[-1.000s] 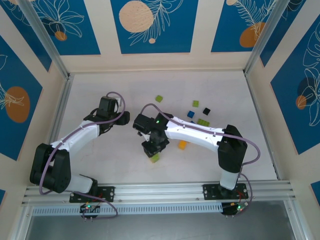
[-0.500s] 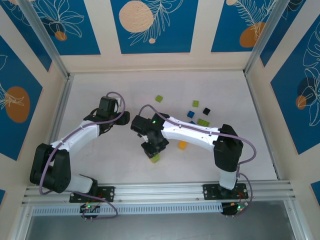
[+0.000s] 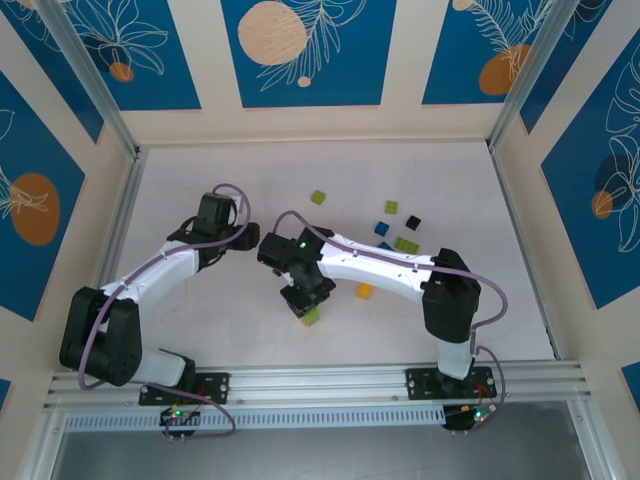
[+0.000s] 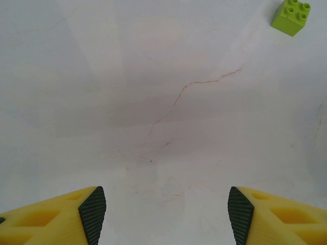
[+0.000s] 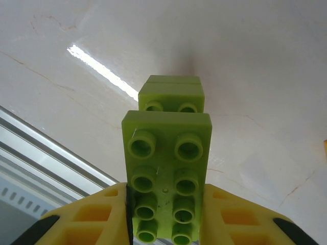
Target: Assemble a carrot with lego
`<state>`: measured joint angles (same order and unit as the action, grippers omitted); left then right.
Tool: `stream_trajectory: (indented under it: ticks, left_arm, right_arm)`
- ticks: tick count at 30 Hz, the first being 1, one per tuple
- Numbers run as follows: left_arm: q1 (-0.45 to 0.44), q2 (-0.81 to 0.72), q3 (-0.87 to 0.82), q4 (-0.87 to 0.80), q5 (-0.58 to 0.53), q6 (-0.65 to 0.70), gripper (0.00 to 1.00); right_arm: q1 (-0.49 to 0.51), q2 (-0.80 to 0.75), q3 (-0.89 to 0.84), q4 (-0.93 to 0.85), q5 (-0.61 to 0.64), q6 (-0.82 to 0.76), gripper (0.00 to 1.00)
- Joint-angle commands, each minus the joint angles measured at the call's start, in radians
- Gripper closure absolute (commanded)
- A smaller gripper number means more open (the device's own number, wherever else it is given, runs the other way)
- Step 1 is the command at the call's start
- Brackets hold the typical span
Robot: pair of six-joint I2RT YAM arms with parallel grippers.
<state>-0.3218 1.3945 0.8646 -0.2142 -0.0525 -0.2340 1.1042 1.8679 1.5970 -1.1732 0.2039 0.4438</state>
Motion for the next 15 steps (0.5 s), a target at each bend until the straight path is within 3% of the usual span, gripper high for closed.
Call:
stream_trajectory:
  ticks: [1,6,15]
  left_arm:
    - [0.015,-0.022,-0.01,0.007,0.001,0.005,0.33]
    - [0.014,-0.016,-0.009,0.012,0.002,0.004,0.33]
    - [0.016,-0.023,-0.015,0.015,-0.003,0.002,0.33]
  right_arm:
    - [0.007,0.029,-0.047,0.02,-0.03,-0.008,0.69]
    - [-0.001,-0.039,0.001,0.025,0.015,-0.079,0.69]
    - [-0.004,-0.053,0.17,-0.058,0.025,-0.425,0.68]
